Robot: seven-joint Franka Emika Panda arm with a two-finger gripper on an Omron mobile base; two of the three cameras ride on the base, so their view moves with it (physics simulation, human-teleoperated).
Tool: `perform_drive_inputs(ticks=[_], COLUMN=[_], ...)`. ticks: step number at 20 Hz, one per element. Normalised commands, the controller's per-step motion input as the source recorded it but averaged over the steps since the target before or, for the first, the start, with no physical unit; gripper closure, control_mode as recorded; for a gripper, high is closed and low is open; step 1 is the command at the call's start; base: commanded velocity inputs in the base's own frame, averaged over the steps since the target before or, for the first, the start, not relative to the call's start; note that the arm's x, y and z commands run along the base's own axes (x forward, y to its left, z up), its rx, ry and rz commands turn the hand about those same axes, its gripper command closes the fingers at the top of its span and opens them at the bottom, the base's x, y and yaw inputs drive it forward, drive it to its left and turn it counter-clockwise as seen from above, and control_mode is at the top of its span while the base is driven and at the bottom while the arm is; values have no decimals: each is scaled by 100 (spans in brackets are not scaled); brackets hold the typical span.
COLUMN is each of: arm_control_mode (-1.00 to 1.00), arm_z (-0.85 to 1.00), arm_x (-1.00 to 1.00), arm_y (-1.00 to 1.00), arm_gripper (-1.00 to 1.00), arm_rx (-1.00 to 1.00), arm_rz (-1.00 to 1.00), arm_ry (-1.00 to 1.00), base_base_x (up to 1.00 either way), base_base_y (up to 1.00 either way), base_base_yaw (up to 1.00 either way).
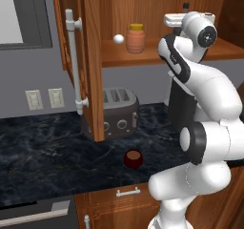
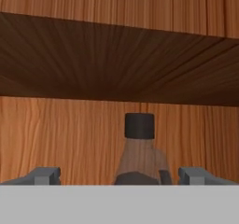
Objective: Pick the syrup bottle and honey bottle from the cabinet and place them next to the mug.
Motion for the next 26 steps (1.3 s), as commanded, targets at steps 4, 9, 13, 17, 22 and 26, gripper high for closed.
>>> perform_drive_inputs(ticks=[4,9,13,17,22,26], arm_control_mode=[-100,-100,-100,-100,-100,-100], arm_z=[-1,0,0,0,0,0], arm_x=[40,25,9,10,2,0], arm_y=[-24,-18,-12,-12,0,0], arm_gripper=[-100,-100,-100,-100,-100,100], arm_rx=[0,0,0,0,0,0], arm_rz=[0,0,0,0,0,0], arm_ry=[0,0,0,0,0,0], base_base_x=[0,0,0,0,0,0], base_base_y=[0,0,0,0,0,0], base_base_yaw=[0,0,0,0,0,0])
